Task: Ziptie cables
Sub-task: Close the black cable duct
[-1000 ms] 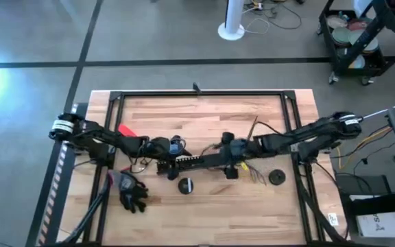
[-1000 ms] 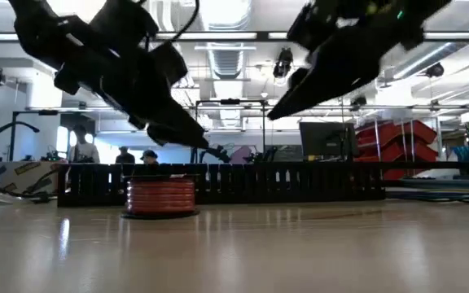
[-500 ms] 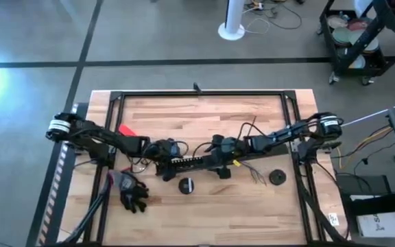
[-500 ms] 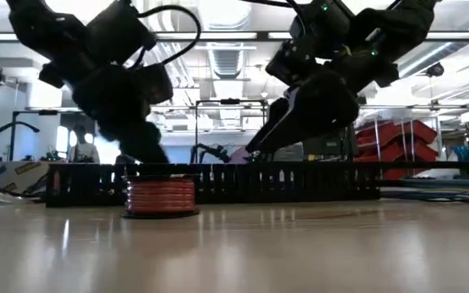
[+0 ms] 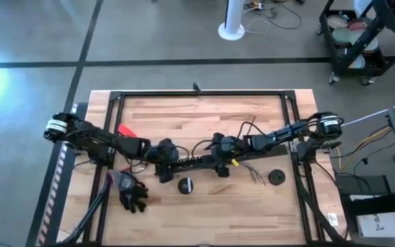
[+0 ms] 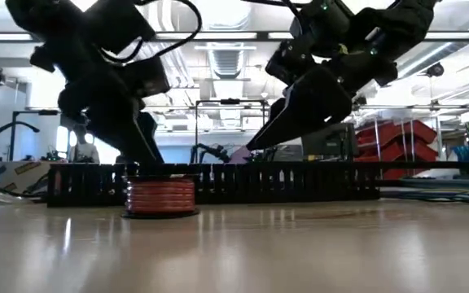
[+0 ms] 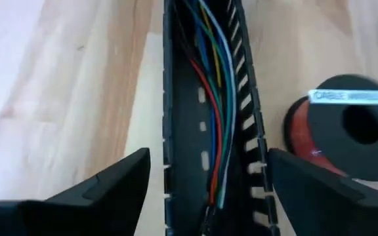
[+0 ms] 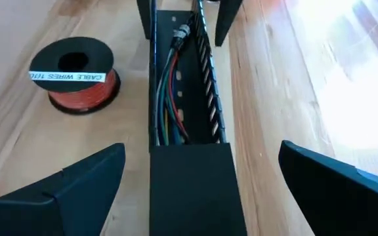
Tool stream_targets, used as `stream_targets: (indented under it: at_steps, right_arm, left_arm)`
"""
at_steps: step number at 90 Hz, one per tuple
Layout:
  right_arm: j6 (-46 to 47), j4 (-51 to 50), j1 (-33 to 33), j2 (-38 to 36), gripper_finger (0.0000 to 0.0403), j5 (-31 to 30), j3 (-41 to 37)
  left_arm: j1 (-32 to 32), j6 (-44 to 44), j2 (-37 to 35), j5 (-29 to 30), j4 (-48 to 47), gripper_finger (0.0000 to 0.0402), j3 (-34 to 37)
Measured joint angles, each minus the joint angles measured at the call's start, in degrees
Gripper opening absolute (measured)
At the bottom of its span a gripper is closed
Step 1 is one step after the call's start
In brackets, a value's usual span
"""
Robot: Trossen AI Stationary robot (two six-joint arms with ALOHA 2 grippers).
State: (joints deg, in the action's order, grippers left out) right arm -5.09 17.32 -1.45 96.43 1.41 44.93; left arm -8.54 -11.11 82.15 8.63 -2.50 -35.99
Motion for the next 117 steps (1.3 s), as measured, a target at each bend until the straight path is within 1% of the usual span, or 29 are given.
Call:
stream_targets:
  at_steps: [6,28,34,48,57,65,75,79,89,94,104,117]
  right_arm:
    - [0.2,0.0,0.0,0.7,0.0385,-0.1,0.0]
    - [1.6,0.7,0.0,2.2,0.0385,-0.2,0.0]
    - [1.5,1.1,0.0,2.1,0.0385,-1.4,0.0]
    - [1.7,-0.1,0.3,0.5,0.0385,-2.0,0.0]
    - [1.7,-0.6,0.4,0.0,0.0385,-2.1,0.0]
    - [1.8,-0.7,0.4,-0.1,0.0385,-3.0,0.0]
    - [2.8,-0.7,0.9,0.2,0.0385,-3.0,0.0]
    - [3.0,-0.8,1.1,0.4,0.0385,-2.9,0.0]
    - [3.2,-0.8,1.5,0.8,0.0385,-2.9,0.0]
    - [3.2,-0.8,1.6,0.8,0.0385,-2.8,0.0]
    - [3.1,-0.8,1.6,0.8,0.0385,-2.7,0.0]
    - [3.0,-0.9,1.6,0.8,0.0385,-2.5,0.0]
  left_arm:
    - [-0.6,0.5,0.6,2.4,-0.2,0.0293,0.0]
    - [-0.3,1.4,1.9,4.5,-0.1,0.0293,0.1]
    - [0.1,2.5,1.4,5.2,0.5,0.0293,0.2]
    - [0.5,7.0,0.9,4.6,9.9,0.0293,0.2]
    - [0.6,10.7,2.1,4.3,17.0,0.0293,0.1]
    - [1.5,12.4,4.2,4.3,20.6,0.0293,-0.1]
    - [3.0,12.5,8.1,4.3,20.8,0.0293,-1.7]
    - [3.8,12.3,9.9,3.3,21.0,0.0293,-2.6]
    - [5.5,12.1,13.6,-2.1,21.6,0.0293,-5.2]
    - [5.9,12.1,15.4,-3.8,21.0,0.0293,-6.3]
    - [6.3,12.1,17.5,-4.8,20.4,0.0293,-8.5]
    - [6.4,12.1,17.5,-4.8,17.1,0.0293,-11.0]
